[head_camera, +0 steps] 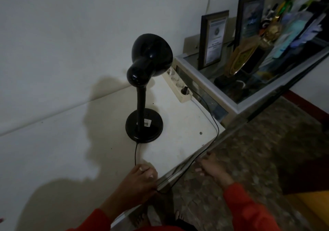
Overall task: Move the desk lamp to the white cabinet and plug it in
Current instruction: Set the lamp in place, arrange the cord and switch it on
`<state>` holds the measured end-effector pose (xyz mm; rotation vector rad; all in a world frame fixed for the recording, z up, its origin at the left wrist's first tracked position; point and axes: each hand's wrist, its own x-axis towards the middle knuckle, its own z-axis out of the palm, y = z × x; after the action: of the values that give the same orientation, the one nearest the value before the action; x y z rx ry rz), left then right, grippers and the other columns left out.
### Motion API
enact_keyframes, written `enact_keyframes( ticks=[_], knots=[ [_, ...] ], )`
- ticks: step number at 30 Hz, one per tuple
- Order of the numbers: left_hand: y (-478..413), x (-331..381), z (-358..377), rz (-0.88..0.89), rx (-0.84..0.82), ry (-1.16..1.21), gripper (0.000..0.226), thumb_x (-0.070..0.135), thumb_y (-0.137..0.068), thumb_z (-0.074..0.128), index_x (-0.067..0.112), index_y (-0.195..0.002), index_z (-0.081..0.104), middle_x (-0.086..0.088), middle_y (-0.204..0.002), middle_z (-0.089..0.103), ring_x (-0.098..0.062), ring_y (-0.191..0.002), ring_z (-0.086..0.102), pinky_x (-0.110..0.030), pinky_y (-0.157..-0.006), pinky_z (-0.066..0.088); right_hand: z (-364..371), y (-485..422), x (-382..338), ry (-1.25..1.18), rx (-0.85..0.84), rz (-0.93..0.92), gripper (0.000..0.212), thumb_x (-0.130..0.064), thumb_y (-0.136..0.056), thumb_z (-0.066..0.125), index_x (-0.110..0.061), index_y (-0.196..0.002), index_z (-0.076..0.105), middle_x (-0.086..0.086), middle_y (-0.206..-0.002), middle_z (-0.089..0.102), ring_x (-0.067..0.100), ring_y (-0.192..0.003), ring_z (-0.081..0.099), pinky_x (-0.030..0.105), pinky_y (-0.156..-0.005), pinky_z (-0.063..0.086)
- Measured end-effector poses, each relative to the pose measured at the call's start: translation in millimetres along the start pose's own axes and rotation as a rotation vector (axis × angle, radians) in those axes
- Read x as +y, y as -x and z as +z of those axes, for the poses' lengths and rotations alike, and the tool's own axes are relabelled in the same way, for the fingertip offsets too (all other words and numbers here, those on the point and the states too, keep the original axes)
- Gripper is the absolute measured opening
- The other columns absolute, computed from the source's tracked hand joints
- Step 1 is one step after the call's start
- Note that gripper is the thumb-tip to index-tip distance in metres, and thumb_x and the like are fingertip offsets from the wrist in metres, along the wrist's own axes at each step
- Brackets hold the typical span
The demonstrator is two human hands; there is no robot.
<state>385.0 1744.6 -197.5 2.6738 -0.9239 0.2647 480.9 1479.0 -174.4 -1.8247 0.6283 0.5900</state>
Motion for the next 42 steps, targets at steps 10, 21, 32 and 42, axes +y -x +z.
enact_keyframes(
  ticks=[10, 21, 32, 42],
  knots=[
    [0.3, -21.3, -40.4, -0.283, 0.265, 0.104, 0.036, 0.041, -0.096, 0.034, 0.022, -0.079, 0.061, 0.003, -0.076, 0.066, -0.011, -0.077, 0.046, -0.024, -0.074, 0.033, -16.8, 6.7, -25.3, -0.333, -0.100, -0.093, 0.014, 0.002, -0.090, 0.053, 0.001, -0.079, 0.061, 0.017, -0.063, 0.057, 0.013, -0.041, 0.053, 0.016, -0.034, 0.039],
    [16.1, -95.8, -78.3, -0.495, 0.333, -0.049, 0.046, 0.045, -0.093, 0.038, 0.014, -0.074, 0.066, 0.000, -0.069, 0.067, -0.024, -0.064, 0.056, -0.030, -0.066, 0.033, 22.9, 13.5, -106.7, -0.249, -0.120, -0.200, 0.024, -0.016, -0.096, 0.050, 0.001, -0.094, 0.067, 0.013, -0.072, 0.070, 0.015, -0.044, 0.063, 0.015, -0.034, 0.040],
    [42.8, -65.4, -68.0, -0.379, 0.079, 0.134, 0.007, 0.023, -0.069, 0.058, 0.024, -0.068, 0.051, 0.006, -0.067, 0.056, -0.010, -0.069, 0.043, -0.024, -0.068, 0.034, 48.8, -12.6, -107.0, 0.129, -0.011, -0.138, 0.032, -0.010, -0.086, 0.053, -0.003, -0.056, 0.058, 0.003, -0.033, 0.055, 0.015, -0.027, 0.050, 0.014, -0.031, 0.034],
    [40.7, -59.1, -66.2, -0.398, 0.015, 0.182, 0.021, 0.035, -0.064, 0.069, 0.030, -0.076, 0.053, 0.010, -0.086, 0.057, -0.007, -0.085, 0.043, -0.019, -0.081, 0.030, 35.3, -9.3, -94.2, 0.743, 0.126, -0.434, 0.041, -0.045, -0.087, 0.052, -0.007, -0.077, 0.064, 0.015, -0.085, 0.068, 0.028, -0.084, 0.064, 0.029, -0.069, 0.045]
  ],
)
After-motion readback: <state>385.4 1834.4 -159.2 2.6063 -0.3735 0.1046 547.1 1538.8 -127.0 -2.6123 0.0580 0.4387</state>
